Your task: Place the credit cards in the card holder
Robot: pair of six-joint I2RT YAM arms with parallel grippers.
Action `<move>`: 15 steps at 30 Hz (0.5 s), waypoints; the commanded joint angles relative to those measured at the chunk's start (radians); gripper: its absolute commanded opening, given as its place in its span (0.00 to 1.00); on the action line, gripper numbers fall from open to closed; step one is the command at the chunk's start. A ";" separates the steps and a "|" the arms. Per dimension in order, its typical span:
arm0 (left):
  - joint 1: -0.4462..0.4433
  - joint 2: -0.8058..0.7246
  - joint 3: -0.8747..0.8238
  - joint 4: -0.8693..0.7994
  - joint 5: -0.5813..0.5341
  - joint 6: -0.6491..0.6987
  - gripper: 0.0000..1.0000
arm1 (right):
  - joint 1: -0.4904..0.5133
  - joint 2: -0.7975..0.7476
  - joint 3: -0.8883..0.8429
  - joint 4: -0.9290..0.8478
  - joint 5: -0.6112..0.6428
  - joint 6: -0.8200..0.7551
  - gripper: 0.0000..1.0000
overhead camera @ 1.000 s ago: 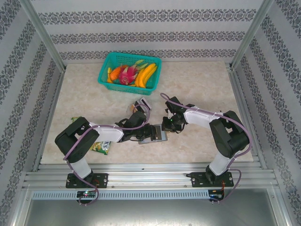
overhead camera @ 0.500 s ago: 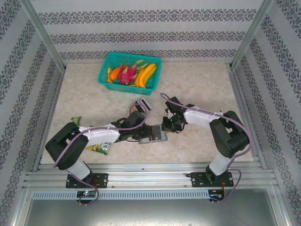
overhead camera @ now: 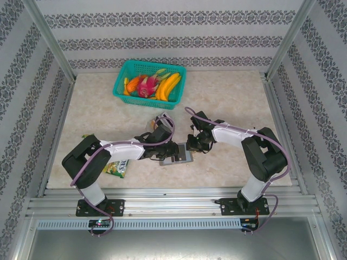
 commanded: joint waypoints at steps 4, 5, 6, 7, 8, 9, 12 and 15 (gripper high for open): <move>-0.023 0.031 0.038 -0.053 -0.014 -0.004 0.30 | -0.001 0.033 -0.019 -0.021 0.033 0.006 0.16; -0.023 0.036 0.040 -0.048 -0.007 -0.003 0.30 | -0.001 0.033 -0.018 -0.021 0.032 0.006 0.16; -0.024 0.041 0.044 -0.042 -0.001 -0.002 0.30 | -0.001 0.033 -0.018 -0.020 0.032 0.006 0.16; -0.024 0.045 0.049 -0.034 0.008 0.003 0.29 | -0.001 0.035 -0.018 -0.019 0.033 0.007 0.16; -0.026 0.051 0.055 -0.028 0.017 0.005 0.28 | -0.001 0.035 -0.017 -0.019 0.031 0.006 0.16; -0.027 0.058 0.062 -0.026 0.024 0.008 0.28 | -0.001 0.036 -0.018 -0.018 0.029 0.007 0.16; -0.031 0.079 0.080 -0.023 0.035 0.010 0.28 | -0.001 0.038 -0.020 -0.013 0.025 0.009 0.16; -0.033 0.099 0.091 -0.002 0.053 0.012 0.29 | -0.001 0.040 -0.019 -0.011 0.022 0.009 0.16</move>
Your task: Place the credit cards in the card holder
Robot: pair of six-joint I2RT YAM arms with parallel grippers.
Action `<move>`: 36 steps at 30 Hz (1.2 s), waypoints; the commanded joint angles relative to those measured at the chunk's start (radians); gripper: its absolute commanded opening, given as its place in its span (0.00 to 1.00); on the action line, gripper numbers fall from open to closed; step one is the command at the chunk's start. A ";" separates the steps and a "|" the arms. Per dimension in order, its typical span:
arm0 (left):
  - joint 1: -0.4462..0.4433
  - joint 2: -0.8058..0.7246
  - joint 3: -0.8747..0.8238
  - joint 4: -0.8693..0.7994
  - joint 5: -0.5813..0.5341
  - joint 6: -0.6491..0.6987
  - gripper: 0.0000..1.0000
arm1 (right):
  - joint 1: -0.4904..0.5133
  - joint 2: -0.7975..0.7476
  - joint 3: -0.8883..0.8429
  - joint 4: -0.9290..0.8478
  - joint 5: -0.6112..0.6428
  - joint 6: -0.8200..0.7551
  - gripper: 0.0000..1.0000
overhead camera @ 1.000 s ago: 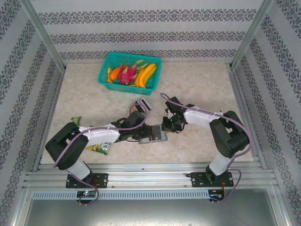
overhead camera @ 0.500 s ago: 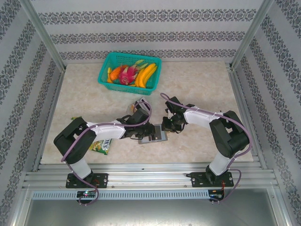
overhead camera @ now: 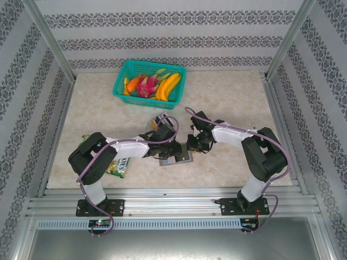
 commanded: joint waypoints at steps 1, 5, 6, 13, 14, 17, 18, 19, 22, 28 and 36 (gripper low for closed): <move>-0.024 0.031 0.025 0.012 0.032 0.012 0.29 | -0.001 0.039 -0.020 -0.012 0.021 0.009 0.16; -0.027 0.034 0.027 0.013 0.029 0.012 0.28 | -0.001 0.038 -0.023 -0.010 0.021 0.009 0.15; -0.028 0.032 0.023 0.011 0.024 0.011 0.29 | -0.002 0.038 -0.022 -0.010 0.022 0.009 0.16; -0.028 -0.033 -0.013 -0.086 -0.059 0.015 0.30 | -0.001 0.039 -0.023 -0.020 0.039 0.008 0.16; -0.028 -0.042 -0.020 -0.102 -0.072 0.014 0.30 | -0.001 0.039 -0.022 -0.022 0.043 0.007 0.16; -0.028 -0.062 -0.036 -0.125 -0.091 0.014 0.30 | -0.002 0.044 -0.023 -0.025 0.051 0.007 0.16; -0.028 -0.068 -0.041 -0.128 -0.094 0.015 0.31 | -0.002 0.045 -0.022 -0.026 0.052 0.007 0.15; -0.028 -0.076 -0.047 -0.125 -0.096 0.015 0.31 | -0.002 0.045 -0.023 -0.027 0.055 0.008 0.15; -0.028 -0.090 -0.051 -0.135 -0.112 0.023 0.32 | -0.002 0.050 -0.019 -0.032 0.058 0.006 0.16; -0.027 -0.100 -0.047 -0.165 -0.147 0.016 0.32 | -0.002 0.047 -0.013 -0.036 0.058 0.003 0.16; -0.028 -0.138 -0.040 -0.039 -0.064 0.052 0.36 | 0.000 0.036 -0.015 -0.035 0.058 0.006 0.16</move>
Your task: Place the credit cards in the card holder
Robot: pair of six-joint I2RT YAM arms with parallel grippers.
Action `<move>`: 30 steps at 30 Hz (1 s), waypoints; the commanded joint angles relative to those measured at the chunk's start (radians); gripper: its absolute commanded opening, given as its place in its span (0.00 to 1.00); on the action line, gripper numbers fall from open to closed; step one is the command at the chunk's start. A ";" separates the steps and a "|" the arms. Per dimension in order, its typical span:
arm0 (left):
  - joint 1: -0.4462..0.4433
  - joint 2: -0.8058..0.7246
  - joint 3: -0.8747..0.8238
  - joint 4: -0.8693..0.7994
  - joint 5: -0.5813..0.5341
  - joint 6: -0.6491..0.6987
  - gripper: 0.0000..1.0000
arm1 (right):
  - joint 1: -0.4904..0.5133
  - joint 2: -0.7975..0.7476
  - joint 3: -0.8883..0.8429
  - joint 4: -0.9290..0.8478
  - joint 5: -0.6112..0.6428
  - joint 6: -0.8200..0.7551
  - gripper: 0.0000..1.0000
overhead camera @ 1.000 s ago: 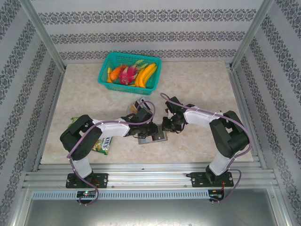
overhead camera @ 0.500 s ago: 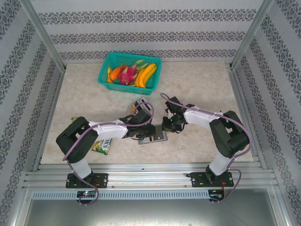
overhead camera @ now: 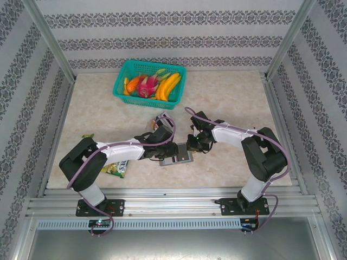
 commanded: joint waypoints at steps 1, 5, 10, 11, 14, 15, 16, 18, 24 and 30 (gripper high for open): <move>-0.012 -0.017 0.010 0.052 0.042 0.037 0.37 | -0.001 0.035 -0.017 -0.035 0.056 0.007 0.16; -0.013 0.038 0.044 0.058 0.077 0.034 0.37 | -0.001 0.035 -0.014 -0.034 0.055 0.008 0.16; -0.013 0.093 0.065 0.041 0.075 0.018 0.36 | 0.000 0.036 -0.011 -0.034 0.051 0.006 0.16; -0.013 0.096 0.061 0.038 0.072 0.013 0.35 | -0.002 0.034 -0.010 -0.034 0.052 0.006 0.16; -0.012 0.080 0.043 0.005 0.039 0.007 0.35 | -0.001 0.031 -0.007 -0.037 0.055 0.006 0.16; -0.012 0.070 0.036 -0.005 0.024 0.010 0.35 | -0.001 0.031 -0.005 -0.040 0.056 0.005 0.16; -0.011 0.056 0.025 -0.016 0.010 0.009 0.35 | -0.001 0.028 -0.002 -0.043 0.057 0.006 0.16; -0.011 0.030 0.012 -0.011 0.002 0.012 0.36 | 0.002 0.022 -0.002 -0.037 0.056 0.002 0.16; -0.011 -0.034 0.035 -0.002 0.020 0.051 0.38 | -0.001 -0.062 0.011 -0.043 0.065 -0.004 0.17; -0.005 -0.117 0.014 -0.073 -0.079 0.047 0.40 | -0.001 -0.133 0.001 -0.034 0.042 -0.011 0.22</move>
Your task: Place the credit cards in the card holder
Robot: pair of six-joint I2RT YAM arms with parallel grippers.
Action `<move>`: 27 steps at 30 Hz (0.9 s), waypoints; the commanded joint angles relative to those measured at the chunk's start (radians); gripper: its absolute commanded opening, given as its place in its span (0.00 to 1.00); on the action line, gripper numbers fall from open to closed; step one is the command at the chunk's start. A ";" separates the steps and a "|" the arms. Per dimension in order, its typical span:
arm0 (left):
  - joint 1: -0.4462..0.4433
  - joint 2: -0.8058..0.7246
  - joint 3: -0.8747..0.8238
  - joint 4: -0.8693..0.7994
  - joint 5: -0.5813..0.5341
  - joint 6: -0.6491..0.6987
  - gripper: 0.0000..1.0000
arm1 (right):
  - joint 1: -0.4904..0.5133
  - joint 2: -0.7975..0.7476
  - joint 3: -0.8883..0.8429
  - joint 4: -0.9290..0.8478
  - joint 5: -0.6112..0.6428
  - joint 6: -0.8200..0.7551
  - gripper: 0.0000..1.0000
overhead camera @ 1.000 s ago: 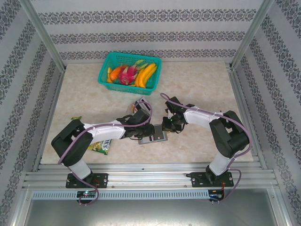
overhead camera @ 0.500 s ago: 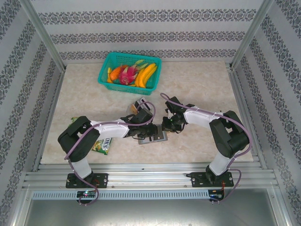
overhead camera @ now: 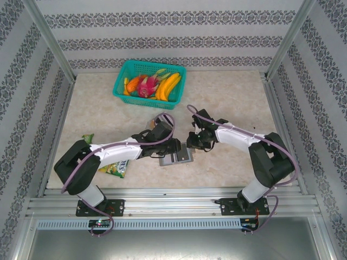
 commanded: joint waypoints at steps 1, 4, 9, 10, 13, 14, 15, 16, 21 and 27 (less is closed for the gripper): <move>0.000 -0.065 -0.022 -0.071 -0.081 0.013 0.40 | 0.001 -0.041 -0.008 -0.003 -0.004 -0.007 0.25; 0.029 -0.119 -0.079 -0.054 -0.090 -0.024 0.42 | 0.001 -0.049 -0.018 0.021 -0.029 0.003 0.26; 0.127 -0.212 -0.200 0.022 -0.044 -0.099 0.46 | 0.024 -0.063 0.010 0.055 -0.048 -0.013 0.30; 0.156 -0.226 -0.222 0.040 -0.023 -0.124 0.47 | 0.033 -0.064 0.023 0.056 -0.044 -0.023 0.30; 0.258 -0.265 -0.272 0.083 0.035 -0.170 0.49 | 0.069 -0.051 0.088 0.031 -0.003 -0.074 0.32; 0.296 -0.272 -0.279 0.088 0.055 -0.173 0.50 | 0.082 -0.036 0.122 0.014 0.017 -0.090 0.32; 0.325 -0.276 -0.277 0.081 0.069 -0.175 0.52 | 0.099 -0.018 0.159 -0.004 0.035 -0.109 0.32; 0.356 -0.273 -0.270 0.075 0.083 -0.172 0.53 | 0.112 -0.002 0.190 -0.021 0.050 -0.124 0.32; 0.486 -0.204 -0.221 0.112 0.170 -0.174 0.53 | 0.178 0.124 0.373 -0.088 0.129 -0.168 0.31; 0.579 -0.028 -0.132 0.221 0.293 -0.203 0.49 | 0.219 0.265 0.568 -0.169 0.196 -0.194 0.27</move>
